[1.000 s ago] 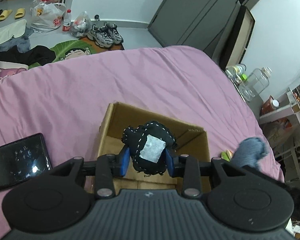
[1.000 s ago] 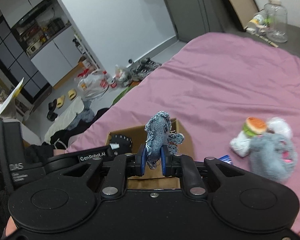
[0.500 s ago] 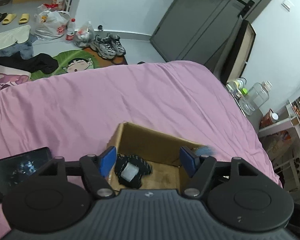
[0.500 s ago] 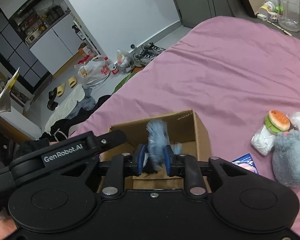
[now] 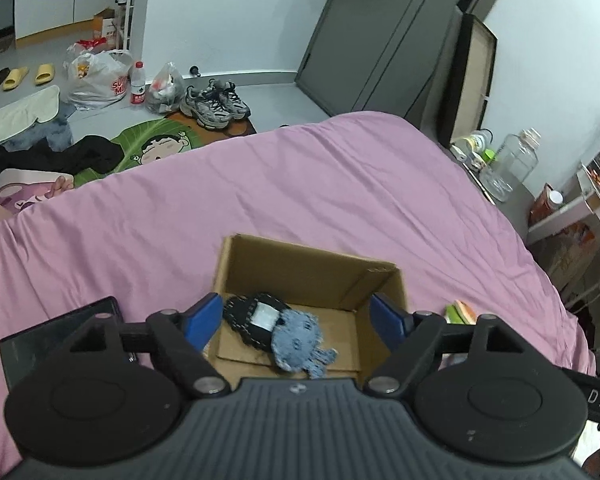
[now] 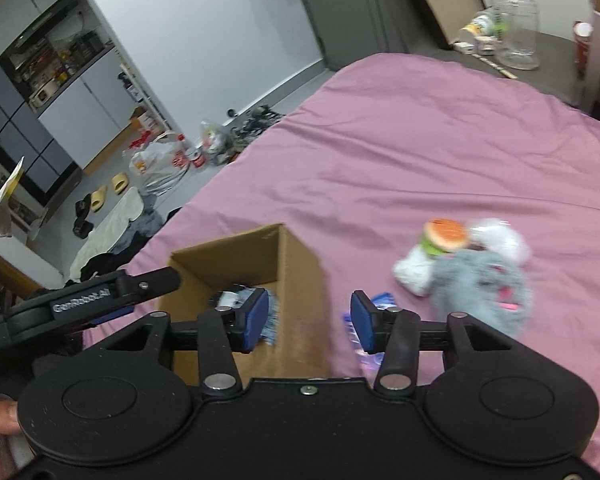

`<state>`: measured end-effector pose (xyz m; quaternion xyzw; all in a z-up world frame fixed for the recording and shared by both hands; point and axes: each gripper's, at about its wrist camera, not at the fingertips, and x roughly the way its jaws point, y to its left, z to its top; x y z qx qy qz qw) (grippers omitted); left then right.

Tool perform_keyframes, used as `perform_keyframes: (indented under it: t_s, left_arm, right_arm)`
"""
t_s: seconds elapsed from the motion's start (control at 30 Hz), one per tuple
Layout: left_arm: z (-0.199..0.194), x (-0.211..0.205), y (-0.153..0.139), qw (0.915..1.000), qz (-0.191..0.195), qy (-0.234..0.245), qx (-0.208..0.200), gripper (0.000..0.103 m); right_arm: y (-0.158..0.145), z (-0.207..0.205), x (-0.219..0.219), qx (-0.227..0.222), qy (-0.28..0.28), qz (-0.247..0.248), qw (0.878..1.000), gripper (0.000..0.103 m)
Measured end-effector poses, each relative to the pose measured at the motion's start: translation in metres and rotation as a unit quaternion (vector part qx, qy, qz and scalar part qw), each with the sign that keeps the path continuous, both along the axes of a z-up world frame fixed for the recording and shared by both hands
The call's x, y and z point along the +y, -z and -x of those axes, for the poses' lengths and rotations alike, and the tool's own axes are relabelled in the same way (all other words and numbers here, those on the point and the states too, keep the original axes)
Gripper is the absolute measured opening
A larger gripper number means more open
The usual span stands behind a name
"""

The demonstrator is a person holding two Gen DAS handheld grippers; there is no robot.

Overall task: Organize soft objects
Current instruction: 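Carry both items over the cardboard box and open both tools to drop them, then move both tools to the large gray fluffy plush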

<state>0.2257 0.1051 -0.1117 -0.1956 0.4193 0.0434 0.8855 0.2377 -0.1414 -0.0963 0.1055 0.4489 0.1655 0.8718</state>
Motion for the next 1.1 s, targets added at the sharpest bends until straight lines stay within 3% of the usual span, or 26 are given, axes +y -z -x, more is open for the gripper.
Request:
perform_keyframes:
  t_s: [0.13,0.6,0.9,1.1]
  left_arm:
    - [0.006,-0.019,-0.009,0.9997,-0.011,0.020,-0.002,0.081]
    - [0.019,-0.087,-0.033,0.9986,-0.027,0.045,0.004,0.081]
    - [0.013,-0.134,-0.036,0.9985,-0.033,0.044,0.001,0.081]
    - [0.005,-0.160,-0.026,0.9987,-0.021,0.046,0.002,0.080]
  right_arm:
    - [-0.004,0.005,-0.022,-0.002,0.011,-0.001,1.000,0.061]
    - [-0.006,0.013,-0.097,-0.014,0.039,-0.051,0.998,0.066]
    - [0.037,0.005,-0.151,-0.001,0.092,-0.129,0.987,0.065]
    - [0.055,0.000,-0.164,-0.002,0.093,-0.124,0.988,0.064]
